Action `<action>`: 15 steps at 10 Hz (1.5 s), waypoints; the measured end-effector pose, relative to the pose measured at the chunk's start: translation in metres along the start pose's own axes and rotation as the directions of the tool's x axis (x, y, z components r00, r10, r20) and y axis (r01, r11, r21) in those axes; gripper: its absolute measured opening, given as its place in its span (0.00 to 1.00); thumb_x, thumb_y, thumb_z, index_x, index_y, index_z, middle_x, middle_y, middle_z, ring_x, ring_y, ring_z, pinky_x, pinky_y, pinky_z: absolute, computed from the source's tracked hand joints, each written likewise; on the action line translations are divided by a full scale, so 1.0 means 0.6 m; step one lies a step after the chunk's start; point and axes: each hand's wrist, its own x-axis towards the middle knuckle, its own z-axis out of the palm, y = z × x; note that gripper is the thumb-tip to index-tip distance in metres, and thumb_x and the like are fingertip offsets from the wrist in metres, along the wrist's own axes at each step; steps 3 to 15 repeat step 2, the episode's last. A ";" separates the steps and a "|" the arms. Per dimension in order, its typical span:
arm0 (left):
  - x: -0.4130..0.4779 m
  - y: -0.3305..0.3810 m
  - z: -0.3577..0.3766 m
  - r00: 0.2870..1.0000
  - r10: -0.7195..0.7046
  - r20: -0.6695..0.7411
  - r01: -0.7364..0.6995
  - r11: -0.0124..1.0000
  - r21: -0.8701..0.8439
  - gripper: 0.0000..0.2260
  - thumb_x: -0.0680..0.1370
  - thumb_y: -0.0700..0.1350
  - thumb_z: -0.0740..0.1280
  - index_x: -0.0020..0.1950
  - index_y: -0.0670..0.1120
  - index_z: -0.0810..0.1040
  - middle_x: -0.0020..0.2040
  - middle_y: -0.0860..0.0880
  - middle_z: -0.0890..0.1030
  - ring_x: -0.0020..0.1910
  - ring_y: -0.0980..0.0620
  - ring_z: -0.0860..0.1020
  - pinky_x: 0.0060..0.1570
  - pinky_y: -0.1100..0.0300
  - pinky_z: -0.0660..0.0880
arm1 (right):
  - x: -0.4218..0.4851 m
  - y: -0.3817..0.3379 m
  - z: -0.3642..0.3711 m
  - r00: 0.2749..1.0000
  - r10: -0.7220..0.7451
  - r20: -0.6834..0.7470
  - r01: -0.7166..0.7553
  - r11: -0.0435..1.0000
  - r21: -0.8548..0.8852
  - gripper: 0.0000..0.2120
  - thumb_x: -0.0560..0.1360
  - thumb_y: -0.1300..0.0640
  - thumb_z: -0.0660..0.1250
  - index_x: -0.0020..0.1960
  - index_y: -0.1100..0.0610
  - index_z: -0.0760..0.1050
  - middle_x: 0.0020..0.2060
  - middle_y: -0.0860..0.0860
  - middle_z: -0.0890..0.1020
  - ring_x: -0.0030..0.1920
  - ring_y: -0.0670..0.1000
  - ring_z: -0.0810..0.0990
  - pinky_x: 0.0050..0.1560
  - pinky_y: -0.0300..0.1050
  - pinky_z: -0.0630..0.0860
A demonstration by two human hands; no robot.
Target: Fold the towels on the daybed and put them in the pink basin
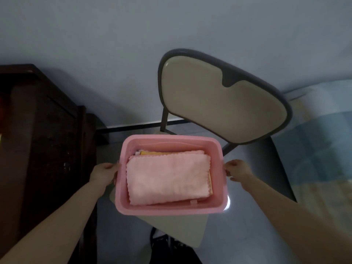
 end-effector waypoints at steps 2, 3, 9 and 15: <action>-0.105 0.134 -0.032 0.965 0.259 -0.036 -0.262 0.961 -0.092 0.10 0.77 0.43 0.67 0.53 0.38 0.79 0.44 0.43 0.81 0.41 0.49 0.78 0.39 0.63 0.77 | -0.087 -0.121 -0.059 0.807 -0.570 -0.153 0.521 0.810 -0.269 0.10 0.73 0.53 0.62 0.43 0.59 0.76 0.45 0.59 0.82 0.48 0.61 0.80 0.45 0.47 0.71; -0.105 0.134 -0.032 0.965 0.259 -0.036 -0.262 0.961 -0.092 0.10 0.77 0.43 0.67 0.53 0.38 0.79 0.44 0.43 0.81 0.41 0.49 0.78 0.39 0.63 0.77 | -0.087 -0.121 -0.059 0.807 -0.570 -0.153 0.521 0.810 -0.269 0.10 0.73 0.53 0.62 0.43 0.59 0.76 0.45 0.59 0.82 0.48 0.61 0.80 0.45 0.47 0.71; -0.105 0.134 -0.032 0.965 0.259 -0.036 -0.262 0.961 -0.092 0.10 0.77 0.43 0.67 0.53 0.38 0.79 0.44 0.43 0.81 0.41 0.49 0.78 0.39 0.63 0.77 | -0.087 -0.121 -0.059 0.807 -0.570 -0.153 0.521 0.810 -0.269 0.10 0.73 0.53 0.62 0.43 0.59 0.76 0.45 0.59 0.82 0.48 0.61 0.80 0.45 0.47 0.71; -0.105 0.134 -0.032 0.965 0.259 -0.036 -0.262 0.961 -0.092 0.10 0.77 0.43 0.67 0.53 0.38 0.79 0.44 0.43 0.81 0.41 0.49 0.78 0.39 0.63 0.77 | -0.087 -0.121 -0.059 0.807 -0.570 -0.153 0.521 0.810 -0.269 0.10 0.73 0.53 0.62 0.43 0.59 0.76 0.45 0.59 0.82 0.48 0.61 0.80 0.45 0.47 0.71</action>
